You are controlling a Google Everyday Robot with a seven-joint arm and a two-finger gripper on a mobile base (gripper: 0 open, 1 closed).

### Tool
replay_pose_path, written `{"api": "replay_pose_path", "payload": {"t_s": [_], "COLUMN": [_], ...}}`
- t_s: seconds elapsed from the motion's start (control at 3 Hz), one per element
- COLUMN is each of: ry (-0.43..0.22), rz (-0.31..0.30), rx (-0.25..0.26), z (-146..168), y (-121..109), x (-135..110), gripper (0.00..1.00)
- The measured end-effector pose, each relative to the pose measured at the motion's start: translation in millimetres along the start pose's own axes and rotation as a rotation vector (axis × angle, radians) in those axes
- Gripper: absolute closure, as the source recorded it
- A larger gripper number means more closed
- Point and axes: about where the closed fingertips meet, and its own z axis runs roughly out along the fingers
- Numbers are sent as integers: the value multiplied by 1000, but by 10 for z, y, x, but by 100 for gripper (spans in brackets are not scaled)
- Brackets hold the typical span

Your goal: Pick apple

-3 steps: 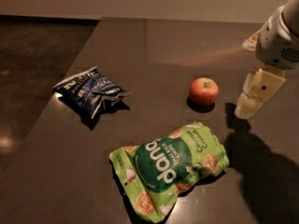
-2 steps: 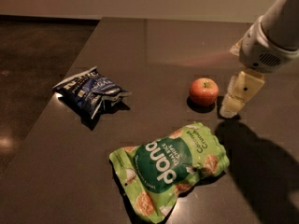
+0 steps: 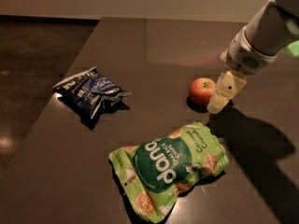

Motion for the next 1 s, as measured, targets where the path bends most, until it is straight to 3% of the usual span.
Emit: {"api": "replay_pose_path", "payload": {"t_s": [0.67, 1.0], "ry": [-29, -25], "rz": [15, 1], "rx": [-41, -60], "z": [276, 364], "y": [-159, -139], "x": [-92, -93], "gripper": [0, 18]}}
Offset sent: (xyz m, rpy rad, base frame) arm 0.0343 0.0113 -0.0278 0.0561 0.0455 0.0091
